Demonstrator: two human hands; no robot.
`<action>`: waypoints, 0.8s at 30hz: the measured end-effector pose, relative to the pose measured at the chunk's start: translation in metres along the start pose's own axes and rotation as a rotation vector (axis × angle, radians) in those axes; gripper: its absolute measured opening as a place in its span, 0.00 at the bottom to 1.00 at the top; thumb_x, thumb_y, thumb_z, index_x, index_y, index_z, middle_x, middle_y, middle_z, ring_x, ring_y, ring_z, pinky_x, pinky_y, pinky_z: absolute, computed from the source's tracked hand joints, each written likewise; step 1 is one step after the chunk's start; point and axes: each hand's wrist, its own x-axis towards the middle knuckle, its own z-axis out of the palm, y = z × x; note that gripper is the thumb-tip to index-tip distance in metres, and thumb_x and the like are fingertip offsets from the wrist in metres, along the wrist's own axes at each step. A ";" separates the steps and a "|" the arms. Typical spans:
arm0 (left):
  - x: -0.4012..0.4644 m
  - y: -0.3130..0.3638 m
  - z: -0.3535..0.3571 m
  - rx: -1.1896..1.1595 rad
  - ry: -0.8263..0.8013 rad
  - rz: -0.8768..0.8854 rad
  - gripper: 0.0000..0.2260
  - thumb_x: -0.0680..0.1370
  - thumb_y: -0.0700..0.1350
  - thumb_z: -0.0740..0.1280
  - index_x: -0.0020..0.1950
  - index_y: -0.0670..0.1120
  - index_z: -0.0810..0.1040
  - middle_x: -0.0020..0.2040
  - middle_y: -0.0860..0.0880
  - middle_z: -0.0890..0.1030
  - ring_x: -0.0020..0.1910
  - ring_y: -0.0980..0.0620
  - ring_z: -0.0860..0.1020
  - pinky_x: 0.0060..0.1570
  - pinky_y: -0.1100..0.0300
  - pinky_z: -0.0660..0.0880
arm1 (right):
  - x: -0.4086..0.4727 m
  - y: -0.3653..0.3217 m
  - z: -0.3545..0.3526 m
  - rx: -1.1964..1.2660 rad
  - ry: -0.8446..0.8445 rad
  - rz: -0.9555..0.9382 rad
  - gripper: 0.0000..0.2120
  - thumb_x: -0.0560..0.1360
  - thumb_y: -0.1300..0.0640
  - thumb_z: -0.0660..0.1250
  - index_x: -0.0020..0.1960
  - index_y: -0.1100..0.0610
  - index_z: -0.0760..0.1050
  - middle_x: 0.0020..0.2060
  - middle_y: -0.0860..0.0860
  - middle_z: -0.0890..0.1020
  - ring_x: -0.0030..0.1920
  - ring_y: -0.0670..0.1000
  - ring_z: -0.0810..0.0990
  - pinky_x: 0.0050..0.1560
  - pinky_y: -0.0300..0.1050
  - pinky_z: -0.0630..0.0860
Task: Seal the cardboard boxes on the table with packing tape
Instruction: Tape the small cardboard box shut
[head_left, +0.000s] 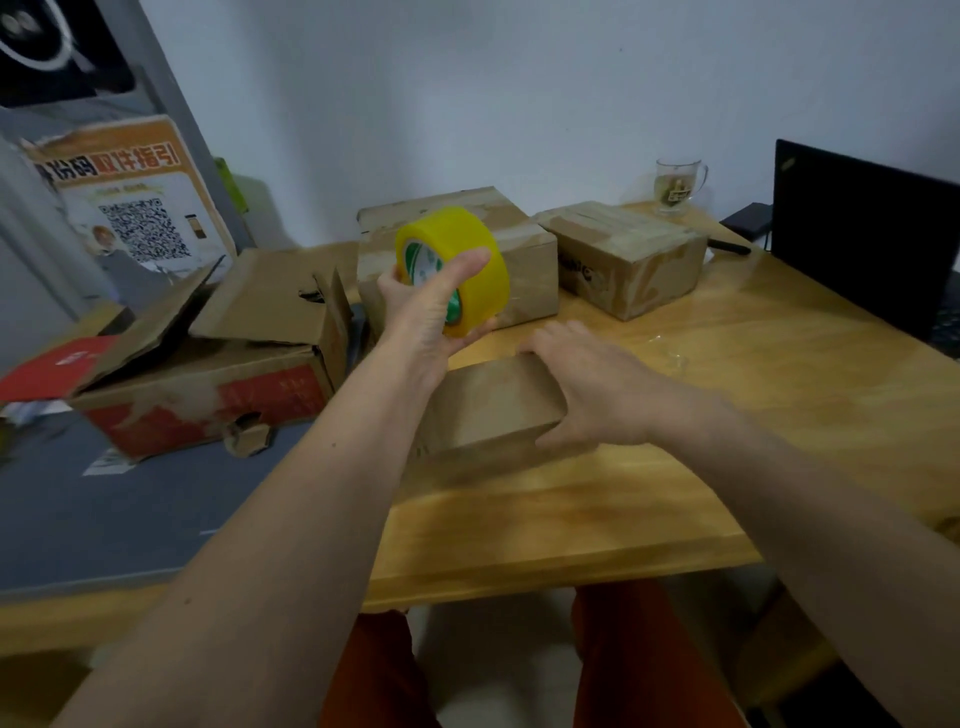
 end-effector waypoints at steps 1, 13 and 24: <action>-0.002 0.007 -0.003 -0.014 -0.001 0.031 0.44 0.63 0.44 0.82 0.72 0.53 0.60 0.65 0.47 0.71 0.62 0.40 0.75 0.40 0.46 0.82 | -0.003 0.000 0.004 -0.074 0.130 0.002 0.38 0.61 0.40 0.78 0.63 0.51 0.65 0.55 0.47 0.68 0.54 0.49 0.65 0.52 0.48 0.67; -0.014 0.011 -0.061 -0.047 0.083 0.072 0.42 0.66 0.43 0.80 0.72 0.54 0.59 0.65 0.49 0.70 0.62 0.42 0.74 0.42 0.47 0.82 | -0.044 -0.017 0.063 -0.273 0.213 0.105 0.33 0.74 0.35 0.56 0.71 0.56 0.67 0.69 0.52 0.72 0.71 0.51 0.69 0.75 0.60 0.52; -0.016 -0.012 -0.083 -0.059 0.117 0.029 0.42 0.64 0.46 0.80 0.70 0.56 0.60 0.63 0.51 0.71 0.61 0.44 0.75 0.38 0.51 0.82 | -0.012 -0.048 0.067 -0.235 0.147 0.109 0.36 0.76 0.33 0.53 0.76 0.55 0.59 0.75 0.52 0.64 0.75 0.60 0.61 0.75 0.54 0.51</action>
